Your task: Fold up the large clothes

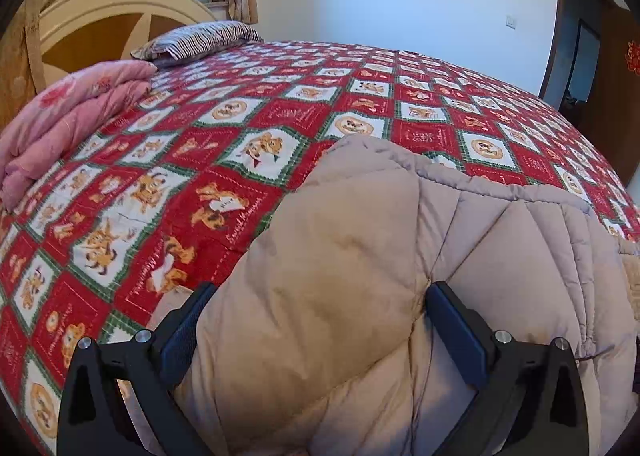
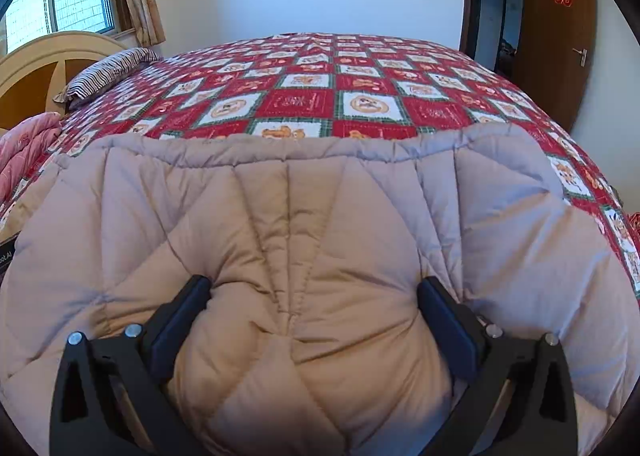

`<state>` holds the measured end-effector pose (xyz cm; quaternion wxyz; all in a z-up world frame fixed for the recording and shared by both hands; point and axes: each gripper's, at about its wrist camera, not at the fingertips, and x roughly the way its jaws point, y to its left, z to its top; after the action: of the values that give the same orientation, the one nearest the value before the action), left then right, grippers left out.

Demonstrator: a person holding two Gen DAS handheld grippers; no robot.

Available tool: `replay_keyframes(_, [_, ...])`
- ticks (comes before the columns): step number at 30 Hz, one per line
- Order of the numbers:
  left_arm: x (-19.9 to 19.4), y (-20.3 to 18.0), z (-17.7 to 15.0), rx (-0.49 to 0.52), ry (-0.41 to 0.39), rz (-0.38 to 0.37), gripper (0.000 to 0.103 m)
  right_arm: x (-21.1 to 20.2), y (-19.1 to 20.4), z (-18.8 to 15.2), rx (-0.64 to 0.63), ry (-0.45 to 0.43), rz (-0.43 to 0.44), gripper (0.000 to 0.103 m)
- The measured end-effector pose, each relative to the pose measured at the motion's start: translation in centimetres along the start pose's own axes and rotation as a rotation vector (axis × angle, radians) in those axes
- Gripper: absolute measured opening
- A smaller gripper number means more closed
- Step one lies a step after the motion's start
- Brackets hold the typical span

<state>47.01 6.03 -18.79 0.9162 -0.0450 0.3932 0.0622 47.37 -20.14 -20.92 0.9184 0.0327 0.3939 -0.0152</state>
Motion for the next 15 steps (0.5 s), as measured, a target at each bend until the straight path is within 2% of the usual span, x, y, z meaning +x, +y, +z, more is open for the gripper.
replay_keyframes(9, [0.5,0.5,0.6,-0.023,0.119,-0.034,0.102,0.1,0.0,0.1,-0.007,0.024,-0.013,0.103])
replay_keyframes(10, [-0.3,0.6,0.9,-0.04,0.11,-0.05,0.102,-0.1,-0.1,0.2,-0.006,0.031,-0.008,0.103])
replay_keyframes(12, [-2.7,0.4,1.6,-0.053,0.036,-0.097,0.102,-1.8,-0.6,0.8,0.014,0.038,0.008,0.098])
replay_keyframes(14, [-4.8,-0.5,2.5,-0.05,-0.037,-0.111,0.102,-4.1,-1.2,1.6,0.031,-0.023,0.007,0.097])
replay_keyframes(15, [-5.4,-1.0,2.8,-0.043,-0.052,-0.121,0.102,-5.3,-1.7,2.1,0.033,-0.069,-0.022,0.097])
